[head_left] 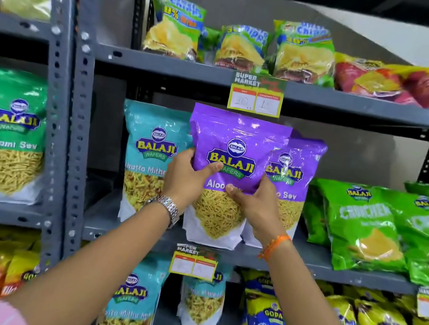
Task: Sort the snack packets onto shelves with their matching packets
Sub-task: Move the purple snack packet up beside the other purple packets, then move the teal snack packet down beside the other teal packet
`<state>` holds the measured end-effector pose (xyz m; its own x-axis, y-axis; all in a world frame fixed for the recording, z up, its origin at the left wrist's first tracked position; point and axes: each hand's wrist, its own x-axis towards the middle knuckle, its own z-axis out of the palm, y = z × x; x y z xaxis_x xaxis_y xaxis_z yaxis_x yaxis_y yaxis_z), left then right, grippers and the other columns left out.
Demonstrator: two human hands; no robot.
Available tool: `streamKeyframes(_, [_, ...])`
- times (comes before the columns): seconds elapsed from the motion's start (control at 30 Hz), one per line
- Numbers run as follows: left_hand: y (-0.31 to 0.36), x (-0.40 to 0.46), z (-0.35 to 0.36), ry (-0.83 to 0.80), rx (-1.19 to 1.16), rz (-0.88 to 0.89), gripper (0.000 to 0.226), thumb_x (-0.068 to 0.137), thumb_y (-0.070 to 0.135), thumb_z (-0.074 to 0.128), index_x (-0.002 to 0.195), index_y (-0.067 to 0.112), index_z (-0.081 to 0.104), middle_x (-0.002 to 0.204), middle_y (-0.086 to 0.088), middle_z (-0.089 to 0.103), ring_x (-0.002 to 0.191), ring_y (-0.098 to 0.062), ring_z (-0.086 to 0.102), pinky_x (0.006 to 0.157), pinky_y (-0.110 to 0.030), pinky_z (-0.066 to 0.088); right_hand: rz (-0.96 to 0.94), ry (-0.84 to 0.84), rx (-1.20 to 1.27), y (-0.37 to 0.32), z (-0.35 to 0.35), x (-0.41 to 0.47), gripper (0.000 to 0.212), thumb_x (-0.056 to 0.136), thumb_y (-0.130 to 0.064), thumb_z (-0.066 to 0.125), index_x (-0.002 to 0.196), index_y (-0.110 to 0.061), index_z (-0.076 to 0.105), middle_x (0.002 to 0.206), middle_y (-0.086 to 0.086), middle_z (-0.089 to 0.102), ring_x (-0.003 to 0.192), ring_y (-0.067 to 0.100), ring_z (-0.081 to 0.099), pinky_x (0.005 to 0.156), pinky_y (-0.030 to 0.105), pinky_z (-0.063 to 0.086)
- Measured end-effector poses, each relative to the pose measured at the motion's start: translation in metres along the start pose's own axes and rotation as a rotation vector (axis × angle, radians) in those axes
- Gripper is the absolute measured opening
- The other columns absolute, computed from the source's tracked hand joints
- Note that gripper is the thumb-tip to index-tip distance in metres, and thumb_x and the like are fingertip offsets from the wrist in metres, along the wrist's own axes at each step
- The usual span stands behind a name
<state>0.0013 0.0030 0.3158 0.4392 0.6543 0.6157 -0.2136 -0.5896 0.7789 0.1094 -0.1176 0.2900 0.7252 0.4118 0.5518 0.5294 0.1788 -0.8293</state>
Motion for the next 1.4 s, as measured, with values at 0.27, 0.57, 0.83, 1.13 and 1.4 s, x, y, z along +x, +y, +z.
streamKeyframes(0.27, [-0.017, 0.014, 0.008, -0.013, 0.101, -0.054, 0.028, 0.083, 0.034, 0.081, 0.093, 0.011, 0.07, 0.083, -0.008, 0.076, 0.077, -0.029, 0.072, 0.073, -0.041, 0.059, -0.007, 0.062, -0.126, 0.014, 0.019, 0.011, 0.038, 0.072, -0.012, 0.088, 0.1, -0.012, 0.062, 0.091, 0.003, 0.07, 0.08, 0.019, 0.066, 0.077, 0.033, 0.052])
streamKeyframes(0.57, [-0.016, 0.006, -0.014, 0.063, -0.066, -0.133, 0.066, 0.076, 0.01, 0.087, 0.137, 0.002, 0.061, 0.126, -0.016, 0.074, 0.11, -0.025, 0.074, 0.1, -0.044, 0.06, -0.2, 0.262, -0.491, 0.015, 0.025, 0.002, 0.07, 0.06, -0.031, 0.094, 0.114, -0.006, 0.056, 0.104, 0.009, 0.058, 0.1, 0.03, 0.054, 0.084, 0.033, 0.04])
streamKeyframes(0.83, [-0.033, 0.01, -0.085, 0.418, 0.002, -0.03, 0.046, 0.084, 0.013, 0.079, 0.127, 0.018, 0.064, 0.133, -0.004, 0.069, 0.126, -0.018, 0.064, 0.109, -0.036, 0.051, -0.34, 0.342, -0.14, 0.004, 0.057, -0.055, 0.059, 0.068, -0.011, 0.089, 0.119, -0.016, 0.058, 0.111, -0.002, 0.06, 0.103, 0.016, 0.061, 0.092, 0.038, 0.056])
streamKeyframes(1.13, [-0.063, 0.069, -0.102, 0.132, -0.209, -0.411, 0.065, 0.074, 0.036, 0.082, 0.13, 0.01, 0.061, 0.125, -0.014, 0.074, 0.108, -0.03, 0.073, 0.092, -0.042, 0.06, -0.095, -0.255, -0.257, 0.04, 0.149, -0.049, 0.092, 0.082, -0.021, 0.077, 0.154, -0.006, 0.021, 0.157, 0.013, 0.034, 0.149, 0.028, 0.029, 0.124, 0.039, 0.026])
streamKeyframes(1.4, [-0.069, 0.063, -0.108, 0.141, -0.247, -0.324, 0.046, 0.077, 0.024, 0.088, 0.115, 0.009, 0.066, 0.114, -0.011, 0.077, 0.106, -0.028, 0.075, 0.097, -0.05, 0.06, 0.1, -0.184, -0.148, 0.057, 0.178, -0.018, 0.101, 0.072, -0.047, 0.068, 0.15, -0.004, 0.021, 0.155, 0.019, 0.039, 0.146, 0.033, 0.038, 0.12, 0.05, 0.034])
